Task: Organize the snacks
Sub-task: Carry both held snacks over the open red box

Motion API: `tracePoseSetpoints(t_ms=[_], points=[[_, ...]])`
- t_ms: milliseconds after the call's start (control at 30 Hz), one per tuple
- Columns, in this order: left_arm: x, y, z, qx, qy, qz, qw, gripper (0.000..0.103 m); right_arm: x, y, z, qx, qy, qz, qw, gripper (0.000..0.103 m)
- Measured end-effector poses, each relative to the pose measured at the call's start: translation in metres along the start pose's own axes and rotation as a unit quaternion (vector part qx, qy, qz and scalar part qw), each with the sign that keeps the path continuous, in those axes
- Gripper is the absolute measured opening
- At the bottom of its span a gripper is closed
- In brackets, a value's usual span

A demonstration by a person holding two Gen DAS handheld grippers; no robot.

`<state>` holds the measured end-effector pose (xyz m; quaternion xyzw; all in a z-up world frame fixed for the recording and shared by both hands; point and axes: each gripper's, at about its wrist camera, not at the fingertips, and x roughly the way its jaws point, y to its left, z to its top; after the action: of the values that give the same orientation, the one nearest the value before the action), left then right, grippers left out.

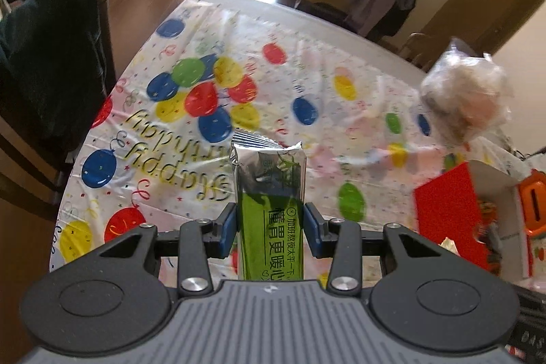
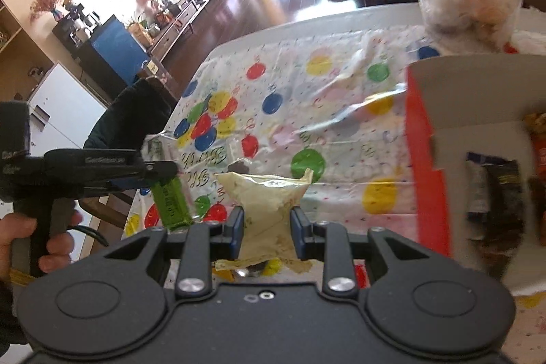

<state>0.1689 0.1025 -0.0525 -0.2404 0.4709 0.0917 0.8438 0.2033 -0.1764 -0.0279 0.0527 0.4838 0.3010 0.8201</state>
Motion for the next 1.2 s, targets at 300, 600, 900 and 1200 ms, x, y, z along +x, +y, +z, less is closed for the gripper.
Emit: tracePoseSetpoints(t_ms=[300,600,900,1200], points=[[-0.033,-0.06,-0.013,0.043,0.0,-0.045,0.998,0.04,-0.047,-0.037,0.005,0.008,-0.027,-0.019,0.999,0.028],[-0.033,-0.147,-0.03,0.102,0.018,-0.08,0.9914,0.04,-0.077,-0.094,0.011,0.016,-0.047,-0.066,0.997,0.028],[-0.022,-0.236,-0.042,0.152,0.029,-0.103,0.9826,0.04,-0.094,-0.162,0.018,0.033,-0.056,-0.106,0.992,0.028],[0.017,-0.31,-0.058,0.213,0.038,-0.079,0.9731,0.04,-0.094,-0.208,0.037,0.018,-0.041,-0.112,0.993,0.028]])
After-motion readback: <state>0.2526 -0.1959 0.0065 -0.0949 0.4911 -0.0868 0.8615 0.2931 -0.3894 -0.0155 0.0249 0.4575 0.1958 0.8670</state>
